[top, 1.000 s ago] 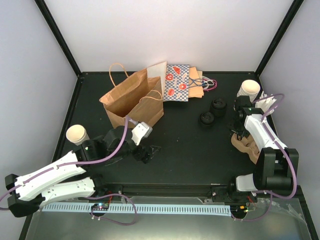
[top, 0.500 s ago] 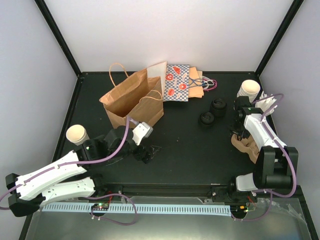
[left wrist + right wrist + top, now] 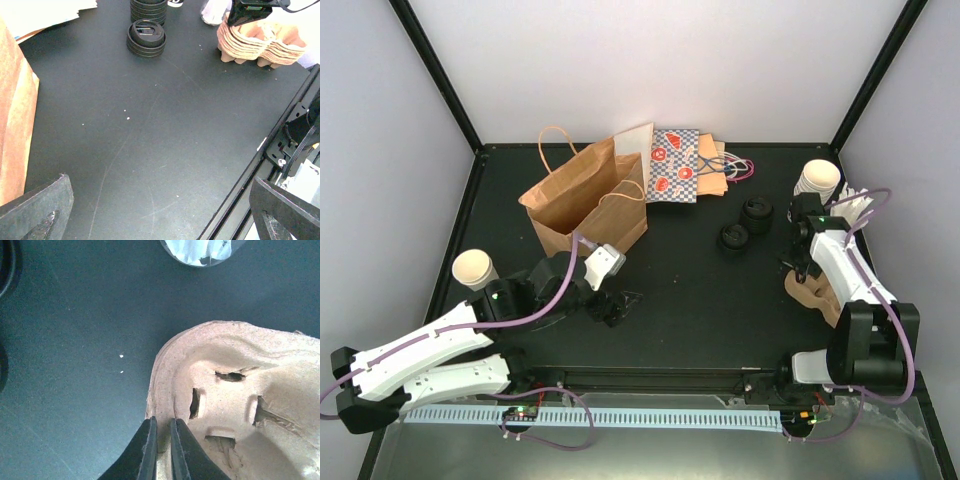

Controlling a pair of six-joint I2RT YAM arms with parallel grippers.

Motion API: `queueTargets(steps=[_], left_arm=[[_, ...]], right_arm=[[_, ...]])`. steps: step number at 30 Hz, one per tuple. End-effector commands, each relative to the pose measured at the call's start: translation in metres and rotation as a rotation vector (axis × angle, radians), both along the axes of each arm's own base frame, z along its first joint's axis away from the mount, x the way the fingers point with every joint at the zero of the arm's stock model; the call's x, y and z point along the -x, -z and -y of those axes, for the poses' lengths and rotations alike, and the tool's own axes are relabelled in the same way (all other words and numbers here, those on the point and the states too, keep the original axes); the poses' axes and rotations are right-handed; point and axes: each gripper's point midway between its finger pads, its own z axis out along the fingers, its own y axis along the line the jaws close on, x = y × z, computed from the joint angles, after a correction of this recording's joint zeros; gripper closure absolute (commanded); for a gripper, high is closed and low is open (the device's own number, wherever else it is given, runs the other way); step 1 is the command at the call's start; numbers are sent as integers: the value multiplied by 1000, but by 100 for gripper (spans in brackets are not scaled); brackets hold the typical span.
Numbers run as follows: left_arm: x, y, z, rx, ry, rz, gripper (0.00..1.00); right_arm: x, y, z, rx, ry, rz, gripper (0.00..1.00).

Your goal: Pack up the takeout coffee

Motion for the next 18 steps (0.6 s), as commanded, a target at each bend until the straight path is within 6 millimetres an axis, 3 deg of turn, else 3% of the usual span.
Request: queueTargets(steps=[1,18], left_arm=[[1,-8,0,20,7,13,1],[5,-7,-1,40,12,3,1]], right_arm=[[1,-17,3,11,12,26,91],[5,-34,-11,-61,-38,52,91]])
